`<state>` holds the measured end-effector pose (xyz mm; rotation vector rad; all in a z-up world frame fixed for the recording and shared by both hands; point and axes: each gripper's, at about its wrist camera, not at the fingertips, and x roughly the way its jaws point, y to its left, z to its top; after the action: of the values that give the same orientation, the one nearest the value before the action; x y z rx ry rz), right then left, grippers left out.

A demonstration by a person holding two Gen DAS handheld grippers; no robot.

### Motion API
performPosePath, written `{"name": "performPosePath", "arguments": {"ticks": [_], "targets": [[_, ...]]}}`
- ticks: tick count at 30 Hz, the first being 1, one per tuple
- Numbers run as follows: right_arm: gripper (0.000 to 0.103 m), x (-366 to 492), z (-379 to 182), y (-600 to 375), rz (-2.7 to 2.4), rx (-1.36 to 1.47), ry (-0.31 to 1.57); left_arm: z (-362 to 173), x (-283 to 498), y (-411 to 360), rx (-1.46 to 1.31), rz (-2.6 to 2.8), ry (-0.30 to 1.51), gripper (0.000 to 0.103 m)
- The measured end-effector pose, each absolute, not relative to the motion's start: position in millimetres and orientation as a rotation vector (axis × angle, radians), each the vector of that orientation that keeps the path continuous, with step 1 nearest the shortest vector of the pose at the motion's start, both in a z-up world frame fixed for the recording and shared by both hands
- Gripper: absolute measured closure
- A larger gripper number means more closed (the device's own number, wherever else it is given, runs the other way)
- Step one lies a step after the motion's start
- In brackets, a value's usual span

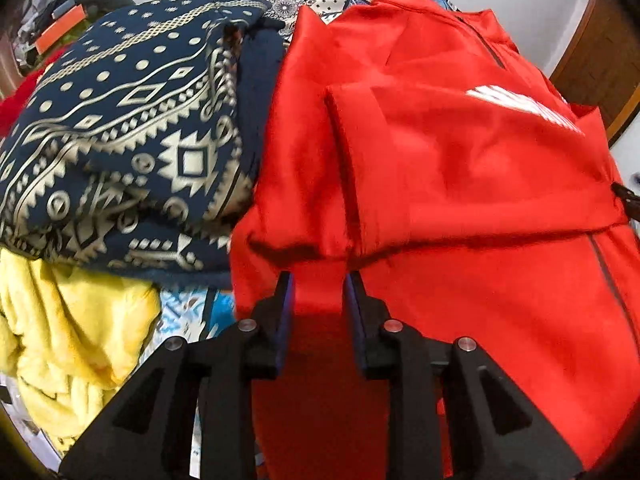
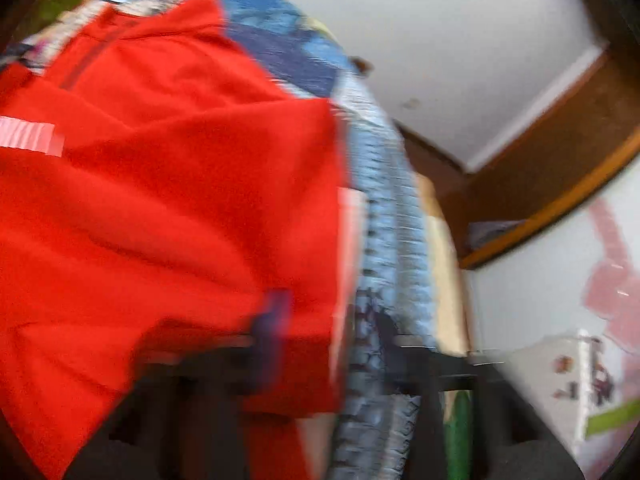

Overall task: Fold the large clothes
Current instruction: 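Fold the lifted hem toward the collar with the left tool and release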

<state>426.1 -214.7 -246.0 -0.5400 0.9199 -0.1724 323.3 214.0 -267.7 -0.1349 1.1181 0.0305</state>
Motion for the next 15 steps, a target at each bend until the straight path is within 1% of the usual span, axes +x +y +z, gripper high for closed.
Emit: {"name": "performPosePath", "arguments": {"ticks": [2, 3, 4, 5, 6, 8, 9, 10, 15], "targets": [[0.008, 425.5, -239.3, -229.1, -0.108, -0.43, 0.966, -263.2, 316.5, 215.0, -0.146, 0.028, 1.117, 0.077], [0.008, 425.2, -234.8, -235.7, -0.066, -0.361, 0.989, -259.9, 308.3, 215.7, -0.147, 0.024, 1.115, 0.074], [0.008, 424.9, -230.2, -240.6, -0.03, -0.306, 1.001, -255.7, 305.7, 215.5, -0.147, 0.021, 1.113, 0.068], [0.008, 424.4, -224.8, -244.1, -0.004, -0.261, 1.005, -248.5, 303.4, 214.5, -0.148, 0.016, 1.105, 0.065], [0.008, 424.5, -219.3, -246.8, 0.01, -0.231, 1.001, -242.2, 302.3, 214.6, -0.15, 0.013, 1.094, 0.06], [0.008, 424.6, -206.8, -247.3, 0.031, -0.196, 0.984, -223.1, 304.5, 211.6, -0.144, 0.005, 1.057, 0.053], [0.008, 425.6, -201.5, -246.2, 0.048, -0.184, 0.974, -214.8, 310.8, 209.7, -0.135, 0.005, 1.041, 0.047], [0.008, 428.4, -193.9, -243.9, 0.077, -0.167, 0.964, -206.9, 314.4, 207.4, -0.124, 0.006, 1.024, 0.043], [0.007, 444.4, -161.3, -213.5, 0.206, -0.149, 0.912, -162.7, 352.9, 191.6, -0.077, -0.03, 0.932, 0.034]]}}
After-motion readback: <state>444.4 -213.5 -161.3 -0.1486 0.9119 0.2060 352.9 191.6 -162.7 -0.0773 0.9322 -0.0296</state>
